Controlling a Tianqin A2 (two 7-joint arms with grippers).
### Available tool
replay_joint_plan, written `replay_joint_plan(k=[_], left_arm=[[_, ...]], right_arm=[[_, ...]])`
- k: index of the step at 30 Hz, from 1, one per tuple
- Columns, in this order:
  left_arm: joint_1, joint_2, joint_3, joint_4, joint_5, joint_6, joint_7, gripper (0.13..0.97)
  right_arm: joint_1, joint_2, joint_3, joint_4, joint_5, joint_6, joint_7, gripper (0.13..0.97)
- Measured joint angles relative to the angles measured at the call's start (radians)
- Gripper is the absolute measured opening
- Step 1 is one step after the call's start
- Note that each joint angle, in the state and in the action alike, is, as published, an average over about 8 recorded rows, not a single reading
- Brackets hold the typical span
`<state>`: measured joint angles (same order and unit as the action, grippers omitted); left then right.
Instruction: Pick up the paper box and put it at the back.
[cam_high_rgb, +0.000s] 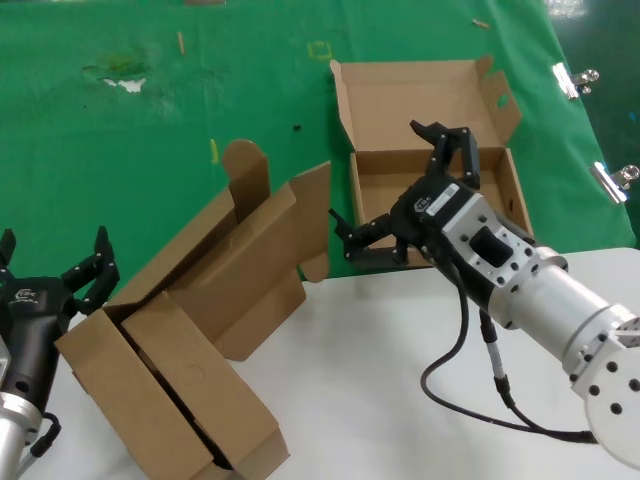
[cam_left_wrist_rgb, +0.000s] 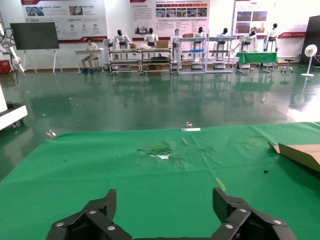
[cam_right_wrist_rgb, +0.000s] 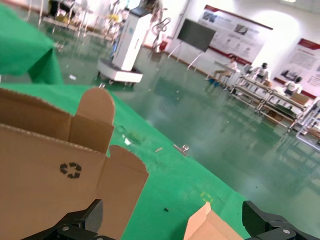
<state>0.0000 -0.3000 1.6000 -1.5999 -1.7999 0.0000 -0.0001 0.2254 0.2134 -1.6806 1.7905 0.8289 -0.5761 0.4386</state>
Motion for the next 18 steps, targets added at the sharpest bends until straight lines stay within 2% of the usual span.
replay_joint_plan(k=[12, 18], left_arm=[[0.000, 0.000, 0.000, 0.000, 0.000, 0.000, 0.000, 0.802], [0.000, 0.000, 0.000, 0.000, 0.000, 0.000, 0.000, 0.874]], right_arm=[[-0.070, 0.027, 0.025, -0.059, 0.303, 0.180, -0.137, 0.966], [-0.106, 0.041, 0.038, -0.089, 0.456, 0.271, -0.206, 0.966]])
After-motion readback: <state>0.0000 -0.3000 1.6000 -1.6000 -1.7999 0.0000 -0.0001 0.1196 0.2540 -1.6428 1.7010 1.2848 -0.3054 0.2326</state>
